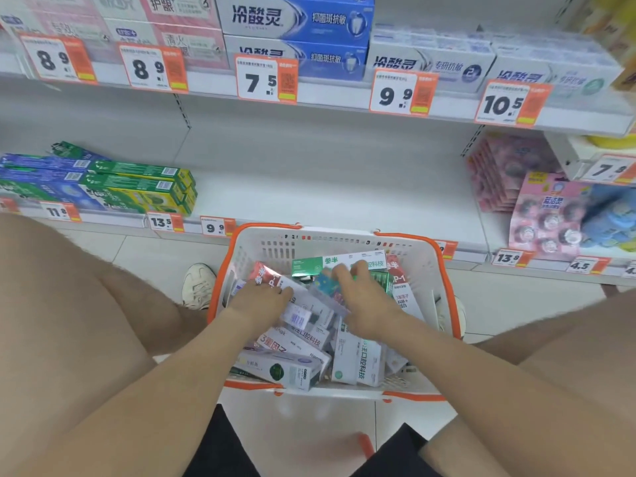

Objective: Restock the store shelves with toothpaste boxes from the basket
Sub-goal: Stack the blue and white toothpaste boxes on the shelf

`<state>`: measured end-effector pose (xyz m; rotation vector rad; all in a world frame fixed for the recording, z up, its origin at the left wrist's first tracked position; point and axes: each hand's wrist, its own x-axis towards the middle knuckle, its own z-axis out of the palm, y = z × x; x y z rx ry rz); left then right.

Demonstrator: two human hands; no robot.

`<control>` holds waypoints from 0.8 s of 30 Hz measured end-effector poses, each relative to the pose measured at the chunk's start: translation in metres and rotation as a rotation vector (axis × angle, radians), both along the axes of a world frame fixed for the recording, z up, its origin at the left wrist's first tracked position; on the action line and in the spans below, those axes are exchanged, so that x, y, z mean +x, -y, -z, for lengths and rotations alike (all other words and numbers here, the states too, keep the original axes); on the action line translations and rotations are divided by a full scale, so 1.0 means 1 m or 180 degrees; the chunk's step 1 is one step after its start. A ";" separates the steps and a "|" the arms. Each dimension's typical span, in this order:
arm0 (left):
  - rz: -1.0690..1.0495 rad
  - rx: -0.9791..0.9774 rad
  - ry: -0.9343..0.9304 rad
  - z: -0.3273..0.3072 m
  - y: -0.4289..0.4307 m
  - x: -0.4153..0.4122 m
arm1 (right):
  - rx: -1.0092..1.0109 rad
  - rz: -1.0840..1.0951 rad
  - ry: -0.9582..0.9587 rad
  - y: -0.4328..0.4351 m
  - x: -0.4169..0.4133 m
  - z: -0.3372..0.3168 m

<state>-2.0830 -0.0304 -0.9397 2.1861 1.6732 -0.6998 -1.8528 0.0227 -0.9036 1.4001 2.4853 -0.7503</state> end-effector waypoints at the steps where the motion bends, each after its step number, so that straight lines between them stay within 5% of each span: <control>1: -0.0056 0.0071 0.0094 0.000 -0.002 -0.001 | -0.0281 0.0421 -0.0319 -0.008 0.001 -0.005; 6: -0.1168 0.0214 0.1411 -0.022 -0.022 -0.001 | -0.2199 0.2246 -0.2237 -0.046 0.011 -0.051; 11: -0.2603 0.0449 0.3439 -0.078 -0.041 0.005 | -0.2989 0.2525 -0.3462 -0.063 0.017 -0.088; 17: -0.3617 -0.0343 0.4697 -0.104 -0.041 0.012 | -0.2325 0.2280 -0.2877 -0.063 0.015 -0.112; 24: -0.3378 -0.0045 0.4691 -0.139 -0.041 0.035 | -0.1084 0.1901 -0.2549 -0.056 0.015 -0.154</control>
